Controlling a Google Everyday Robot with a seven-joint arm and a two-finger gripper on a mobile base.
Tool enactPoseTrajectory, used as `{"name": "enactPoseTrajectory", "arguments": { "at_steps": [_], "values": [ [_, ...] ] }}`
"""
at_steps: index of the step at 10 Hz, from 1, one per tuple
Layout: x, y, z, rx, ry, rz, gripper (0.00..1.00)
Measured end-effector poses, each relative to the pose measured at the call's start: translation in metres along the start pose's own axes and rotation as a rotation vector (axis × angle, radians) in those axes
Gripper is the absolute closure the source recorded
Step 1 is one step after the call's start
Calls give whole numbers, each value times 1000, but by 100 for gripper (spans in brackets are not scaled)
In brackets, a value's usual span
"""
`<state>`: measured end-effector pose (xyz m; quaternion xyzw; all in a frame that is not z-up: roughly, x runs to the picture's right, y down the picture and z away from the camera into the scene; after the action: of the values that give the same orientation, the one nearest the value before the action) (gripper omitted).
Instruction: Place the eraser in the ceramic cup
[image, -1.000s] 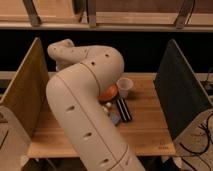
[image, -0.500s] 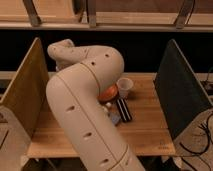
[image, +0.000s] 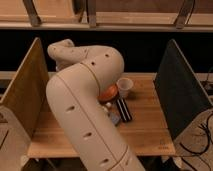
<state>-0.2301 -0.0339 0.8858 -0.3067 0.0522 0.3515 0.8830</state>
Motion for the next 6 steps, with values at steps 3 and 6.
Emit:
{"name": "enactPoseTrajectory", "arguments": {
  "at_steps": [3,6],
  "values": [
    [-4,-31,-25,106,-35,-32,20],
    [11,-73,-61,204,-93,-61,20]
  ]
}}
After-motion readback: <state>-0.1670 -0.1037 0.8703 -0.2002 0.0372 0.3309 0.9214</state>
